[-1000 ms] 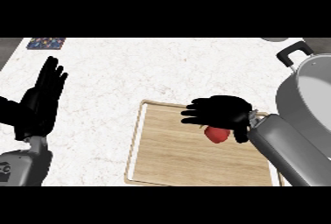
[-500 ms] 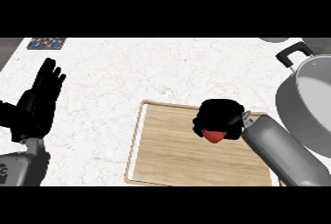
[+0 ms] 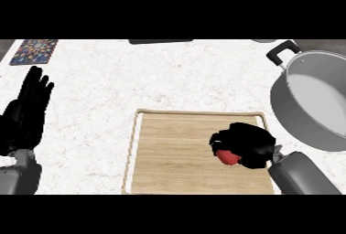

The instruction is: Pick the bell pepper from the tray and place it in the pot

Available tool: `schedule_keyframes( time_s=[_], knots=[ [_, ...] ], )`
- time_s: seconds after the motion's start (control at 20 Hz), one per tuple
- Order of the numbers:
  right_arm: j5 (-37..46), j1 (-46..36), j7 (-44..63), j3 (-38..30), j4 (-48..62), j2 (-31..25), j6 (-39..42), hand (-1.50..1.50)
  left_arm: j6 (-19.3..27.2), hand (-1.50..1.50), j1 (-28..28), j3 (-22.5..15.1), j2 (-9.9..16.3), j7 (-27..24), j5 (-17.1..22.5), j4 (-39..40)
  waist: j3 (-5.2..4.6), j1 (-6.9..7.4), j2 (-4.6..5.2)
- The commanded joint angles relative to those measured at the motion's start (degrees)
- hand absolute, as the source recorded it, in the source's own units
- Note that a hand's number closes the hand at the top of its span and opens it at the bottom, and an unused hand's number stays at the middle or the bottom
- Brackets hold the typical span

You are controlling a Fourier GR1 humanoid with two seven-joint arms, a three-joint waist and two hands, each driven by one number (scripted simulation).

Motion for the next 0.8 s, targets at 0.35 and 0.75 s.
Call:
schedule_keyframes(
  time_s=[0.35, 0.75],
  knots=[
    [-7.4, 36.6, 10.5, -4.5, -30.4, -5.7, -1.1, 1.5, -1.5, 0.0, 4.7, 2.1, 1.1, -1.1, 1.5, -3.0, 0.28, -1.17, 0.76],
    [-26.5, 51.6, 12.7, -19.8, -54.2, 0.8, -7.3, 1.5, -0.8, 0.0, 4.0, 1.5, 0.8, 0.0, 0.8, -3.4, 0.43, -1.5, 1.09]
  ],
)
